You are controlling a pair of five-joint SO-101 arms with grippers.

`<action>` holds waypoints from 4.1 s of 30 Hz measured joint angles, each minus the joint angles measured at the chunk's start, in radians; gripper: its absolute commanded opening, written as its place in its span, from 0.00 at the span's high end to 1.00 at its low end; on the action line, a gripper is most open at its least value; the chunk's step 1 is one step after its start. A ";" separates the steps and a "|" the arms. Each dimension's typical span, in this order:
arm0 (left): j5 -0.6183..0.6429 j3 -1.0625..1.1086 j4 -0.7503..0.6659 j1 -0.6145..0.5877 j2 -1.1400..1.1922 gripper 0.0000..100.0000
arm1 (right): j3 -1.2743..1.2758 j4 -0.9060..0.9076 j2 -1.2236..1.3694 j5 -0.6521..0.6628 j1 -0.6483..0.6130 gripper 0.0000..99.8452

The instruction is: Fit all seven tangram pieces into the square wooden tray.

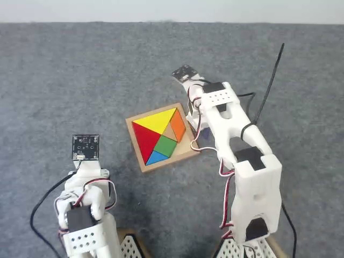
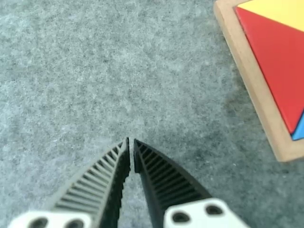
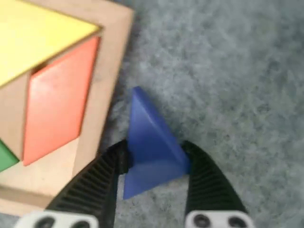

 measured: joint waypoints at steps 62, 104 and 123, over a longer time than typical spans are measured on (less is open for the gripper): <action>0.000 0.000 0.000 0.000 0.000 0.98 | -0.215 0.115 0.109 0.080 0.086 0.89; 0.000 0.000 0.000 0.000 0.000 0.98 | 0.127 -0.078 -0.265 -0.512 -0.210 0.87; 0.000 0.000 0.000 0.000 0.000 0.98 | 0.098 -0.031 -0.192 -0.451 -0.328 0.81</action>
